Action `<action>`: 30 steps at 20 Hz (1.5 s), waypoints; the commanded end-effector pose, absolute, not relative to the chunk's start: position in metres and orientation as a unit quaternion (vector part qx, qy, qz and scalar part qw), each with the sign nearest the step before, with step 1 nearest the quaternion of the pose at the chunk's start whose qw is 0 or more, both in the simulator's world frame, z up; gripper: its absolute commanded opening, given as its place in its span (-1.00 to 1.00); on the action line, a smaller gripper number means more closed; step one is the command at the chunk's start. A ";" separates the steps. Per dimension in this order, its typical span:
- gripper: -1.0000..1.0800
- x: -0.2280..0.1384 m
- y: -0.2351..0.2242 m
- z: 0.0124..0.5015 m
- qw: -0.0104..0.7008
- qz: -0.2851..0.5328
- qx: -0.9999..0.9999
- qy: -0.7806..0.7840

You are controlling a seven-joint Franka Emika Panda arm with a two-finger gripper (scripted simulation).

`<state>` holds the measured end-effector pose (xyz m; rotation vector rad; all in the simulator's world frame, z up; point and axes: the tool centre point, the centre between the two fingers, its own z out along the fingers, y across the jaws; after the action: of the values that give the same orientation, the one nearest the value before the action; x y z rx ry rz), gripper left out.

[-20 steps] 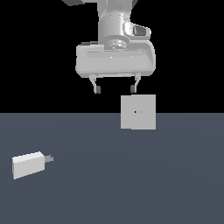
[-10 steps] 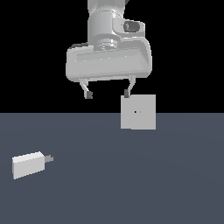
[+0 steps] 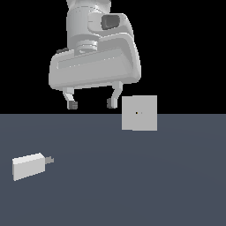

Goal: Plug the charger into the wall socket.

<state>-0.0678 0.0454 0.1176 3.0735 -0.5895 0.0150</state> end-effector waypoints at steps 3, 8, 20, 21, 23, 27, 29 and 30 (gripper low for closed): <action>0.92 -0.080 0.062 0.107 0.006 0.007 0.973 -0.229; 0.92 -0.092 0.082 0.095 0.006 0.009 0.962 -0.271; 0.92 -0.108 0.125 0.071 0.006 0.014 0.934 -0.357; 0.92 -0.108 0.128 0.069 0.006 0.014 0.932 -0.361; 0.92 -0.109 0.132 0.067 0.006 0.015 0.929 -0.369; 0.92 -0.110 0.139 0.064 0.006 0.015 0.925 -0.381; 0.92 -0.110 0.141 0.063 0.006 0.015 0.923 -0.384; 0.92 -0.110 0.141 0.062 0.006 0.015 0.923 -0.385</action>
<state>-0.1100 0.1402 0.0629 2.8910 -1.1953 0.0469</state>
